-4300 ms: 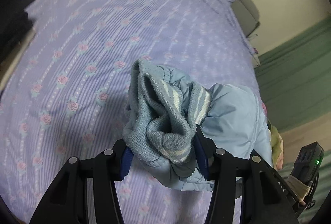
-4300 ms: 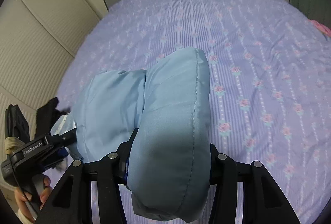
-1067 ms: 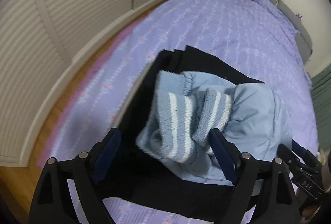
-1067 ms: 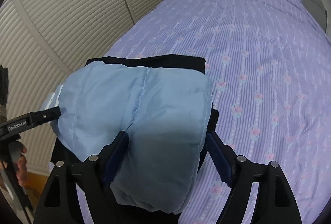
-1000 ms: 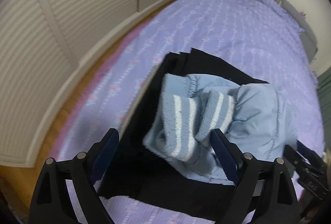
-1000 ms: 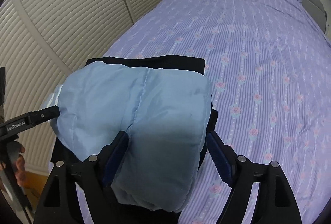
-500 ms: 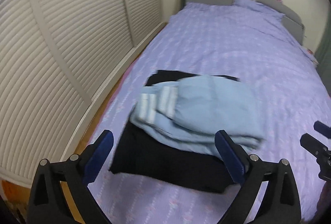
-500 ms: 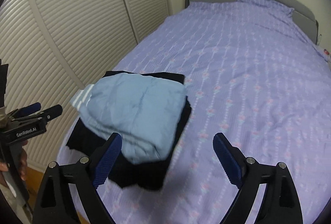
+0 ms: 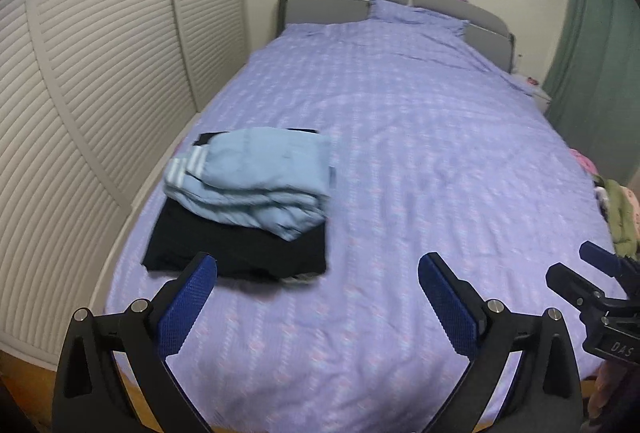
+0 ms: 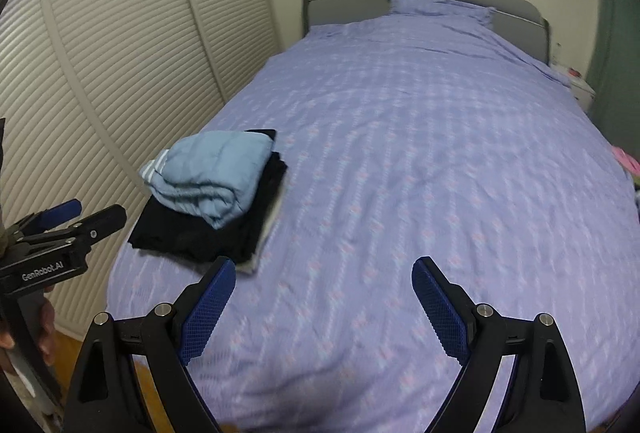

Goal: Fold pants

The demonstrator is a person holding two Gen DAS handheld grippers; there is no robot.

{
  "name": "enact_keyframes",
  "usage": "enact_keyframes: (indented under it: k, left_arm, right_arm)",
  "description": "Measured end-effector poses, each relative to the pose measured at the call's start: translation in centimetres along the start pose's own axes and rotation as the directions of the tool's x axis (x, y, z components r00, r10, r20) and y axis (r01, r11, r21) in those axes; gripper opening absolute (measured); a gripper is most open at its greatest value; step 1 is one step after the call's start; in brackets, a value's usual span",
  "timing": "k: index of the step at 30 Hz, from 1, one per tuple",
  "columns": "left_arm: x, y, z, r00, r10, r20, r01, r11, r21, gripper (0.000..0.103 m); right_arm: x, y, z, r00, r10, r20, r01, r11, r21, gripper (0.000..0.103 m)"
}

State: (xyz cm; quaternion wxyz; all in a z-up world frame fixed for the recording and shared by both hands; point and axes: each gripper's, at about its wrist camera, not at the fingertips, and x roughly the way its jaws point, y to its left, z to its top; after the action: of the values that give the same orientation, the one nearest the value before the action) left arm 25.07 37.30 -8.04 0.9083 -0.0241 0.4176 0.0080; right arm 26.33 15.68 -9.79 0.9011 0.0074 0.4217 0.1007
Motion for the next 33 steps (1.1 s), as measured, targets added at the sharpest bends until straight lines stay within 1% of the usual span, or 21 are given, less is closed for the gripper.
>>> enact_keyframes:
  k: [2,5,7,12,18,23,27,33]
  left_arm:
    - [-1.3,-1.6,-1.0,1.000,-0.008,0.006,0.007,1.000,0.009,0.103]
    - [-3.3,-4.0,-2.6,0.999,-0.029,0.018,0.028,0.999,0.023,0.103]
    - [-4.5,-5.6,-3.5,0.999,-0.044,0.021,0.043,0.998,0.038,0.103]
    - [-7.8,-9.5,-6.0,0.996,-0.085,0.039,0.081,0.992,0.097,0.103]
    - [-11.5,-12.1,-8.5,0.991,-0.112,0.073,0.103,0.987,0.122,0.103]
    - [-14.0,-13.7,-10.4,0.987,-0.130,0.095,0.117,0.984,0.132,0.103]
    - [-15.8,-14.8,-11.4,0.982,-0.149,0.115,0.132,0.981,0.142,0.103]
    - [-17.6,-16.2,-12.4,0.978,-0.155,0.138,0.133,0.978,0.160,0.103]
  right_arm:
    - [-2.0,-1.1,-1.1,1.000,-0.016,0.015,0.016,1.000,0.016,0.091]
    - [-5.0,-2.7,-2.7,0.999,-0.027,0.041,0.025,0.999,0.041,0.099]
    - [-7.1,-3.8,-3.9,0.997,-0.039,0.062,0.035,0.998,0.056,0.099]
    - [-10.9,-6.0,-6.1,0.994,-0.074,0.086,0.066,0.994,0.086,0.099]
    - [-14.8,-8.0,-8.6,0.989,-0.096,0.112,0.083,0.990,0.110,0.099]
    - [-17.2,-9.2,-10.6,0.986,-0.116,0.124,0.101,0.988,0.119,0.099]
    - [-19.0,-10.1,-11.9,0.982,-0.131,0.136,0.115,0.986,0.125,0.099]
    - [-21.2,-10.8,-13.2,0.978,-0.139,0.158,0.119,0.985,0.128,0.099]
